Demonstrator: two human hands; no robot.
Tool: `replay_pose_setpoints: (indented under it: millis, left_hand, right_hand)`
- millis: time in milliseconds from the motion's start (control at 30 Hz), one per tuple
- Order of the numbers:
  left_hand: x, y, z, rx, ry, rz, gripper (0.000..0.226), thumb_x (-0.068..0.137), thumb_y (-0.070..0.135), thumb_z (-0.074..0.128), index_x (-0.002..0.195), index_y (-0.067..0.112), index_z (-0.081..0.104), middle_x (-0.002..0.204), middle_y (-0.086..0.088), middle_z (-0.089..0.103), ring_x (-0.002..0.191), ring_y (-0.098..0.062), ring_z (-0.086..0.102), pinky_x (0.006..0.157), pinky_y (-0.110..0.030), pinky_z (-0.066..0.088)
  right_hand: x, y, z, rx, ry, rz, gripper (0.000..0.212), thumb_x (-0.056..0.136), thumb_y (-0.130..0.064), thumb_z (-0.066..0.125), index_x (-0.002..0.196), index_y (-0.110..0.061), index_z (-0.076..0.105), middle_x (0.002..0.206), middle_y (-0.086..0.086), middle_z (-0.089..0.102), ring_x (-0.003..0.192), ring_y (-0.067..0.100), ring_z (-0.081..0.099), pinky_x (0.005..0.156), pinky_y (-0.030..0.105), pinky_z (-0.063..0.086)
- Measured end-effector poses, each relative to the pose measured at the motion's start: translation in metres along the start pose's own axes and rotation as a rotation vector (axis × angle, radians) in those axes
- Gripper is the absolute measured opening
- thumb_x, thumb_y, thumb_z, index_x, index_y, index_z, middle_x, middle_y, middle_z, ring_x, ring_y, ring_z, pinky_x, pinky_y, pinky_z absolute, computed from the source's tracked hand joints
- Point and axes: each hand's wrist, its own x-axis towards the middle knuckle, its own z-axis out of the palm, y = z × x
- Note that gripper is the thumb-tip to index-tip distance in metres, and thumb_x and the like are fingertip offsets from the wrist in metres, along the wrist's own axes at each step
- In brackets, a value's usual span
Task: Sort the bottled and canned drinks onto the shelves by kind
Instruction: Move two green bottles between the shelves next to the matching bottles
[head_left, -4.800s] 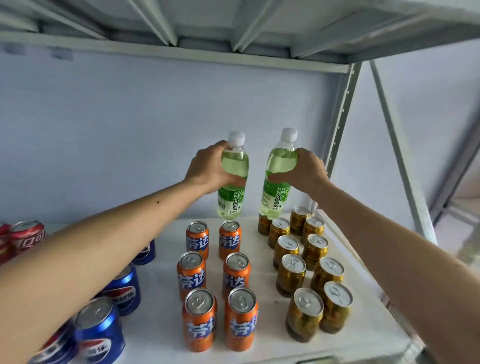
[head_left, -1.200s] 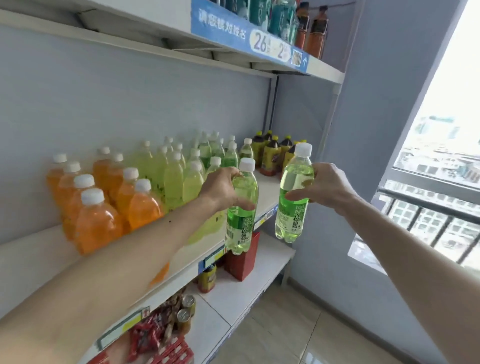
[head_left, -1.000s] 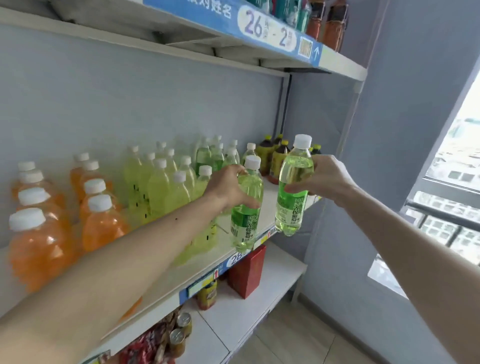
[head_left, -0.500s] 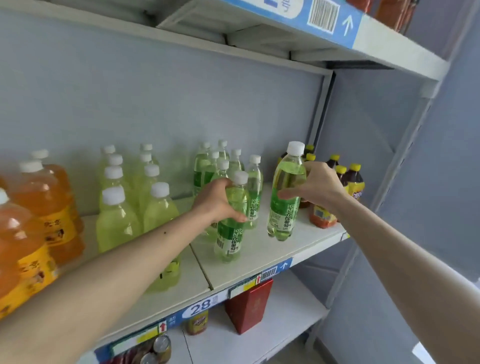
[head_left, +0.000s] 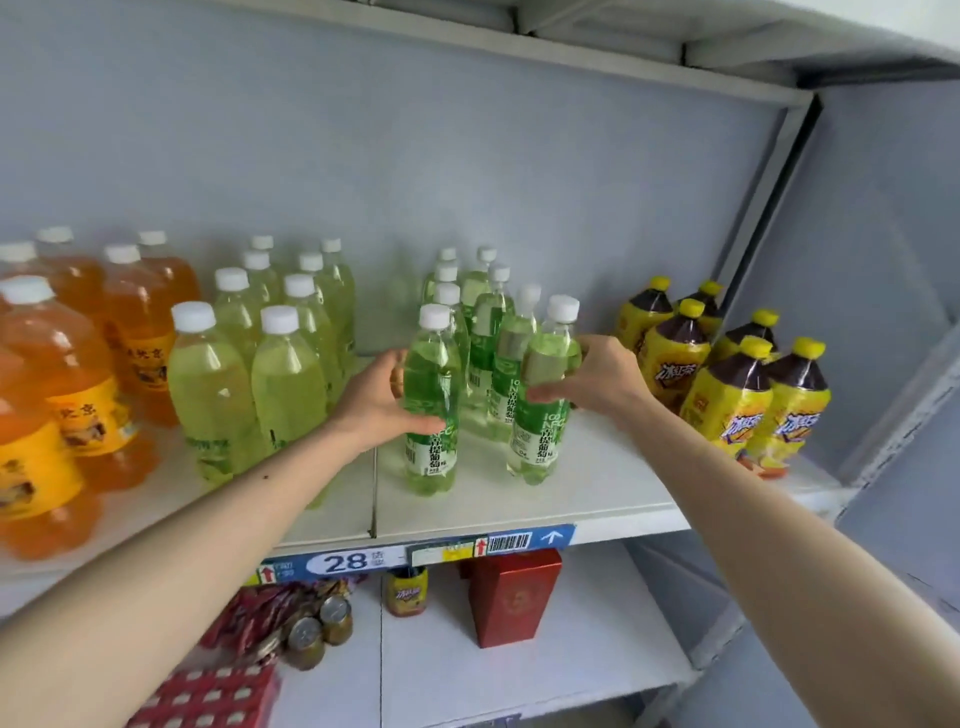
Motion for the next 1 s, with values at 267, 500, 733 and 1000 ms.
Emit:
replay_pose_setpoints:
  millis: [267,500,733,1000]
  left_hand:
    - [-0.019,-0.045,0.037,0.004,-0.086,-0.126,0.079,0.053,0.022,0.095,0.119,0.019,0.052,0.113,0.004,0.065,0.098,-0.014,0.063,0.094,-0.03,0.05]
    - [-0.011,-0.057,0.046,0.028,-0.033,-0.086,0.065,0.062,0.02,0.091,0.117,0.013,0.058,0.114,0.0,0.068,0.093,-0.015,0.065,0.081,-0.023,0.049]
    - [-0.006,-0.06,0.047,0.097,-0.052,-0.051,0.068,0.064,0.022,0.089,0.123,0.012,0.056,0.122,-0.005,0.068,0.1,-0.019,0.067,0.093,-0.037,0.053]
    - [-0.009,-0.055,0.052,0.114,-0.009,-0.039,0.065,0.064,0.024,0.089,0.119,0.013,0.058,0.118,-0.004,0.07,0.097,-0.017,0.068,0.09,-0.035,0.054]
  right_hand:
    - [0.007,0.003,0.016,0.031,-0.041,0.029,0.064,0.042,-0.048,0.095,0.088,-0.01,0.07,0.079,0.004,0.071,0.075,0.021,0.069,0.069,0.04,0.061]
    - [0.009,0.001,0.025,0.065,-0.017,0.048,0.072,0.036,-0.055,0.092,0.087,-0.011,0.067,0.081,0.006,0.071,0.075,0.024,0.069,0.066,0.044,0.061]
    - [0.01,-0.006,0.031,0.002,-0.002,0.012,0.067,0.047,-0.048,0.094,0.091,-0.006,0.066,0.085,0.008,0.07,0.081,0.024,0.067,0.074,0.043,0.059]
    - [0.012,-0.001,0.024,0.001,-0.065,-0.015,0.059,0.052,-0.039,0.095,0.097,-0.011,0.069,0.087,0.002,0.071,0.082,0.019,0.067,0.074,0.035,0.058]
